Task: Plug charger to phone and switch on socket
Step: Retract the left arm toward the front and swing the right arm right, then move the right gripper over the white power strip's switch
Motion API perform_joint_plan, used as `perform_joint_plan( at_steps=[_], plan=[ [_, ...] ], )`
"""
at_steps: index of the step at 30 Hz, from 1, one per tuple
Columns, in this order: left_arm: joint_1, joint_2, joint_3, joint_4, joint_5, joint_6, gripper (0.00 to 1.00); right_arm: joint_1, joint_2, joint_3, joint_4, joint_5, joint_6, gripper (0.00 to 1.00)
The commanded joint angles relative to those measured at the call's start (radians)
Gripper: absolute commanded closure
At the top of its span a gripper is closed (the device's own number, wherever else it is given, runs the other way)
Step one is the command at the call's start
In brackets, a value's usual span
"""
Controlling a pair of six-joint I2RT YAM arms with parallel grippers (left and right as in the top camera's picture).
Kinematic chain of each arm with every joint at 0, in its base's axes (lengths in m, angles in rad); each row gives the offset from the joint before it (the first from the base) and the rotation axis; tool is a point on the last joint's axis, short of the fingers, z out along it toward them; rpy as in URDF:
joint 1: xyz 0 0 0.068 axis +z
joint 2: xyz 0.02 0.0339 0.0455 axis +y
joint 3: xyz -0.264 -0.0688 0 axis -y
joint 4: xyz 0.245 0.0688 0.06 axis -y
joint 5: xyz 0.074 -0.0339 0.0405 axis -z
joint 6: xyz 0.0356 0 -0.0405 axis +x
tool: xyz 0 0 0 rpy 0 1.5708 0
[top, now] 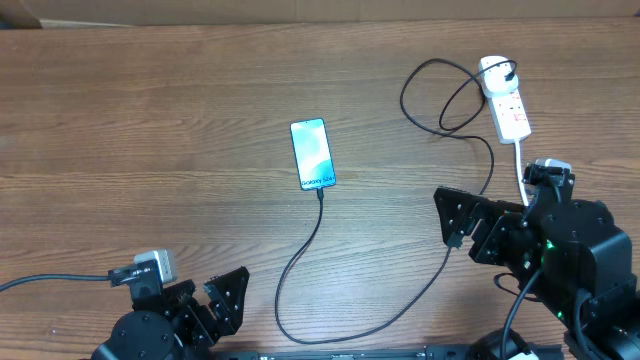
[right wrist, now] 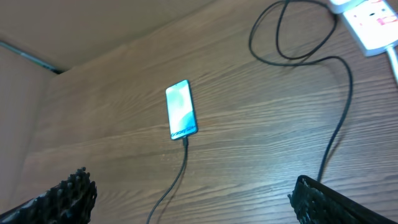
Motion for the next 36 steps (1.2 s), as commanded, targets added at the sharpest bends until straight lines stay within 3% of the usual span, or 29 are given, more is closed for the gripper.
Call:
perform_joint_plan(
  at_steps=[1, 8, 16, 22, 27, 29, 36],
  plan=[
    [-0.006, -0.007, -0.008, -0.001, -0.025, -0.018, 0.0, -0.003, -0.002, 0.0, 0.008, 0.066, -0.002, 0.0],
    [-0.006, -0.007, -0.008, 0.005, -0.034, -0.018, 0.0, -0.003, 0.036, 0.0, 0.042, 0.126, -0.002, 0.0],
    [-0.006, -0.007, -0.008, 0.002, -0.077, -0.018, 0.01, -0.003, 0.071, 0.011, 0.194, 0.175, -0.031, 0.0],
    [-0.006, -0.007, -0.008, -0.003, -0.077, -0.018, 0.01, -0.043, 0.2, 0.152, 0.135, 0.185, -0.06, 0.0],
    [-0.006, -0.007, -0.008, -0.003, -0.077, -0.018, 0.0, -0.187, 0.344, 0.344, 0.027, 0.184, -0.1, 0.0],
    [-0.006, -0.007, -0.008, -0.003, -0.077, -0.018, 0.0, -0.321, 0.43, 0.444, -0.021, 0.184, -0.108, 0.0],
    [-0.006, -0.007, -0.008, -0.003, -0.076, -0.018, 0.0, -0.603, 0.62, 0.497, -0.003, 0.014, -0.172, 0.0]
  ],
)
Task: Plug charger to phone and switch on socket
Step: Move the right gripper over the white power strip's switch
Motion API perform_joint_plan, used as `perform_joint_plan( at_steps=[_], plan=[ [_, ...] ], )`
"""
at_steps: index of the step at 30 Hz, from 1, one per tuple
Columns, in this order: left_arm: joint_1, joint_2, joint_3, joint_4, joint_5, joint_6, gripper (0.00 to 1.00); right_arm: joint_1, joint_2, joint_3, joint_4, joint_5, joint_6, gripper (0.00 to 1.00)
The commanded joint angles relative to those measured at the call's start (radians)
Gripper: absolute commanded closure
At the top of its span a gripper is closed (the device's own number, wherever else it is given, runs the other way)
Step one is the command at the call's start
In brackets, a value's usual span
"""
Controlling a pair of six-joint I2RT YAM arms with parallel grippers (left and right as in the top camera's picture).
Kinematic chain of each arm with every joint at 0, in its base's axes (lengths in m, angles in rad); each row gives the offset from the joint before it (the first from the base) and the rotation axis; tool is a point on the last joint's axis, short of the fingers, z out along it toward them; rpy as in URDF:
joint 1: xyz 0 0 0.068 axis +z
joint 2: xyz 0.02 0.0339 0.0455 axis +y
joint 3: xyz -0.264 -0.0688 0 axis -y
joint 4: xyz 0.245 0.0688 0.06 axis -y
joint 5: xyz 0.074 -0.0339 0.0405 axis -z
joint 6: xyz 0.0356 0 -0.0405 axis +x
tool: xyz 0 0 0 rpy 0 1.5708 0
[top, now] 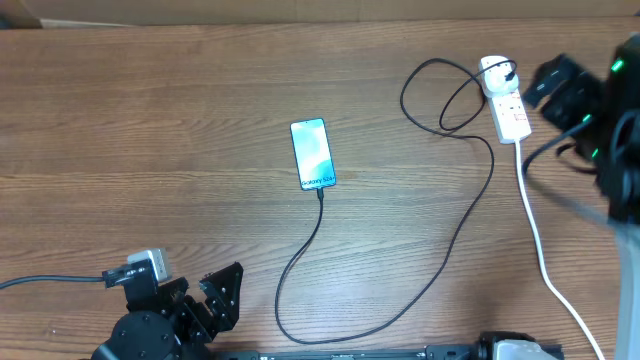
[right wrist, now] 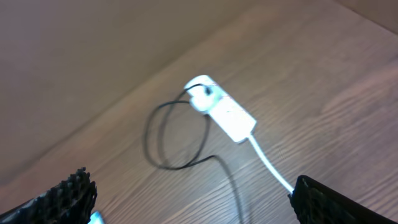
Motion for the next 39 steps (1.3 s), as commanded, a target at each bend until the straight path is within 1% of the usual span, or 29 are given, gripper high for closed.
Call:
perform_joint_plan(
  at_steps=[1, 5, 8, 13, 25, 31, 35, 39],
  plan=[
    [-0.006, -0.006, -0.007, 0.001, -0.017, -0.018, 0.01, -0.124, 0.114, 0.018, 0.02, -0.147, -0.078, 0.0],
    [-0.006, -0.006, -0.007, 0.001, -0.017, -0.017, 0.0, -0.201, 0.188, 0.018, 0.039, -0.22, -0.078, 0.0],
    [-0.006, -0.006, -0.007, 0.0, -0.017, -0.017, 0.0, -0.227, 0.201, 0.018, 0.073, -0.225, -0.078, 0.0],
    [-0.006, -0.006, -0.007, 0.001, -0.017, -0.017, 0.0, -0.231, 0.201, 0.018, 0.125, -0.225, -0.079, 0.0],
    [-0.006, -0.006, -0.007, -0.005, -0.017, -0.017, 0.01, -0.231, 0.201, 0.018, 0.063, -0.226, -0.078, 0.0],
    [-0.006, -0.006, -0.007, -0.019, -0.017, -0.017, 0.0, -0.231, 0.214, 0.001, 0.096, -0.214, -0.084, 0.0],
    [-0.006, -0.006, -0.007, -0.021, -0.017, -0.017, 0.0, -0.231, 0.279, -0.001, 0.142, -0.206, -0.188, 0.0],
    [-0.006, -0.006, -0.007, -0.022, -0.017, -0.018, 0.01, -0.24, 0.387, 0.018, 0.158, -0.207, -0.202, 0.0]
  ],
)
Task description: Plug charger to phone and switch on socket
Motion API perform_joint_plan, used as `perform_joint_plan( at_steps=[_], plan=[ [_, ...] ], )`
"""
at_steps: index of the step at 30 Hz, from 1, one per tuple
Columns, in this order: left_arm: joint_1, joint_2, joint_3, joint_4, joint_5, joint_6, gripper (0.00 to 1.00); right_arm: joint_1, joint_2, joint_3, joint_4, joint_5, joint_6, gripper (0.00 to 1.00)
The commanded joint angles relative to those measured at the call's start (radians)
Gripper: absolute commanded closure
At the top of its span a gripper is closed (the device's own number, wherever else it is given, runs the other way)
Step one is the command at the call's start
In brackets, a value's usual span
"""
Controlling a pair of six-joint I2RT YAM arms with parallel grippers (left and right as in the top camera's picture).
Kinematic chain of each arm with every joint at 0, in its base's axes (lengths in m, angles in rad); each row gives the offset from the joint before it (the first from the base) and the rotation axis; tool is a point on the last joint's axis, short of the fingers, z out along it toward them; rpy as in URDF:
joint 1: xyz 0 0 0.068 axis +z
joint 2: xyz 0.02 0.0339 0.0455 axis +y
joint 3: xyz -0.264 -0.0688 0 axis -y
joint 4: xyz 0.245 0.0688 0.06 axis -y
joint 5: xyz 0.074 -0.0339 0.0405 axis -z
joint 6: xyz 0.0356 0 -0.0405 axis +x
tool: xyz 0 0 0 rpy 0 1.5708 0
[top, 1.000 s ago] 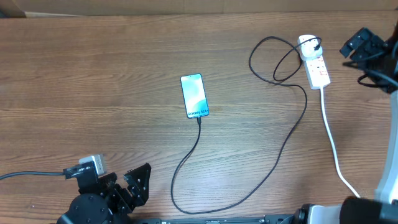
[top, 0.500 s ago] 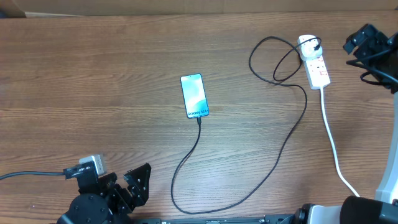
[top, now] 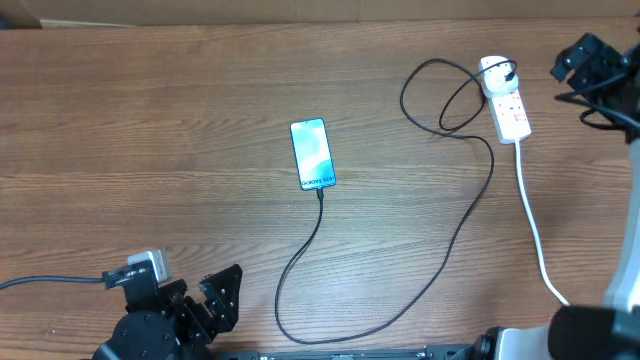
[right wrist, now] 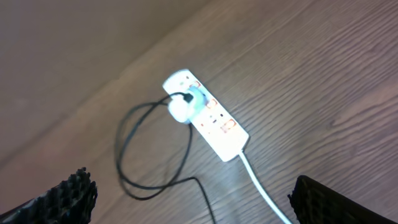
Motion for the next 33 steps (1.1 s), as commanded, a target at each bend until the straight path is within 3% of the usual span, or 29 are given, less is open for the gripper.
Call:
perform_joint_plan(
  at_steps=[1, 20, 33],
  plan=[
    [-0.006, -0.006, -0.007, -0.003, -0.017, -0.018, 0.01, -0.014, 0.123, 0.027, 0.003, 0.015, -0.048, 0.0],
    [-0.006, -0.006, -0.007, -0.003, -0.017, -0.018, 0.0, -0.034, 0.493, 0.05, 0.338, 0.144, -0.073, 0.0],
    [-0.006, -0.006, -0.007, -0.003, -0.017, -0.018, 0.0, -0.034, 0.634, 0.05, 0.417, 0.174, -0.085, 0.0]
  ],
)
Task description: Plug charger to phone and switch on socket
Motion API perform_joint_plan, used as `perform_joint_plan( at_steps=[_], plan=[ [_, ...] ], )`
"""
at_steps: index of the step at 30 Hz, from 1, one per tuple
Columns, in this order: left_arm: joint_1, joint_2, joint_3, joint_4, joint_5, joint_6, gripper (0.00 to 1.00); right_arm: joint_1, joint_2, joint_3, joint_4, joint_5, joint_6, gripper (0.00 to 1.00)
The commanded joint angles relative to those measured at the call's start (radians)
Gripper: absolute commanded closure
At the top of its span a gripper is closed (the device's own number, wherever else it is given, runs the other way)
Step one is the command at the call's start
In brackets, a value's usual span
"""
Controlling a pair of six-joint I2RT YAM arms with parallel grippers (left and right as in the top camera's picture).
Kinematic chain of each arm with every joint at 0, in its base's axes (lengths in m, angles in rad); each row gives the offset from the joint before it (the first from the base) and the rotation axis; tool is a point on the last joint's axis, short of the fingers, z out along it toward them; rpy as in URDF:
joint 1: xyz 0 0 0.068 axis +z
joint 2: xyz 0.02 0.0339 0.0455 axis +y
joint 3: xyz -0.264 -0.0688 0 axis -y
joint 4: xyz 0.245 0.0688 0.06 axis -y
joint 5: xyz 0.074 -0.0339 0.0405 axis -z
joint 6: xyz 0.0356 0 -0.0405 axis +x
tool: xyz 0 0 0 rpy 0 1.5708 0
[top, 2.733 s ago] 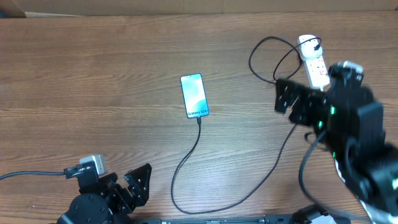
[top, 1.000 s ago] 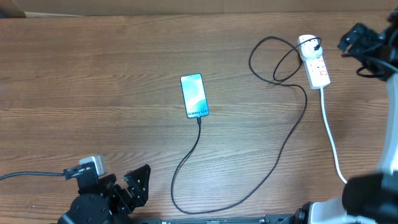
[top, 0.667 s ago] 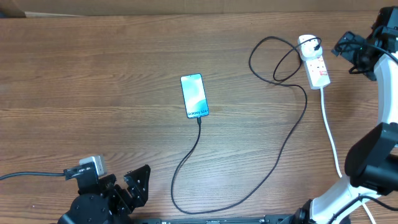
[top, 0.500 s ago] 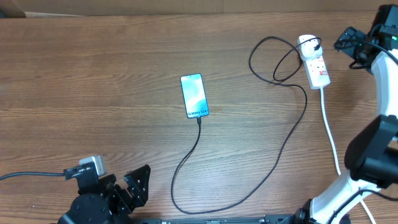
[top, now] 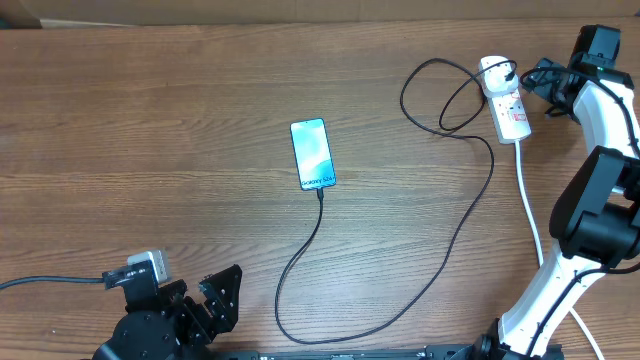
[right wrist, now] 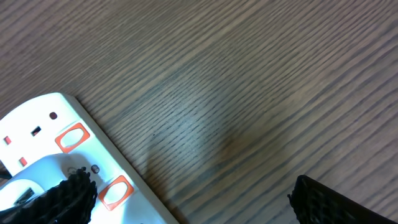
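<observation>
The phone (top: 313, 153) lies face up mid-table with its screen lit. A black charger cable (top: 455, 235) runs from its lower end, loops near the front edge and ends in a white plug (top: 493, 68) seated in the white socket strip (top: 510, 108). My right gripper (top: 541, 87) is open, low beside the strip's right side. In the right wrist view the strip (right wrist: 56, 143) fills the lower left with two orange switches (right wrist: 72, 137). The left fingertip (right wrist: 69, 200) hangs over the strip and the right gripper (right wrist: 193, 205) spans bare wood. My left gripper (top: 222, 293) rests open at the front left.
The strip's white lead (top: 532, 215) runs down the right side toward the front edge. A loop of black cable (top: 435, 95) lies just left of the strip. The wooden table (top: 150, 120) ends at a cardboard wall along the back.
My right gripper was higher, off the strip's right, with the whole strip in its view. It now sits low and close beside the strip, which fills the corner of its view.
My right gripper first sat open near the front right, looking at the phone. Then it was raised at the back right with the strip small in view, then nearer above it, and now low beside the switches. Phone, cable and left arm stayed put.
</observation>
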Motion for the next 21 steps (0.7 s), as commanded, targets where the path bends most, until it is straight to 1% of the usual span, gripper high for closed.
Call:
perform_joint_plan(
  at_steps=[1, 5, 11, 21],
  plan=[
    [-0.006, -0.006, -0.007, 0.0, -0.017, -0.018, 0.0, -0.002, 0.056, 0.019, 0.011, 0.017, -0.007, 0.0],
    [-0.006, -0.006, -0.007, 0.0, -0.017, -0.018, 0.0, 0.005, 0.094, 0.019, 0.0, 0.017, -0.006, 0.0],
    [-0.006, -0.006, -0.007, 0.0, -0.017, -0.018, 0.01, 0.006, 0.098, 0.014, 0.005, 0.008, -0.006, 0.0],
    [-0.006, -0.006, -0.007, 0.0, -0.017, -0.018, 0.0, 0.006, 0.098, 0.014, 0.003, -0.143, -0.006, 0.0]
  ],
)
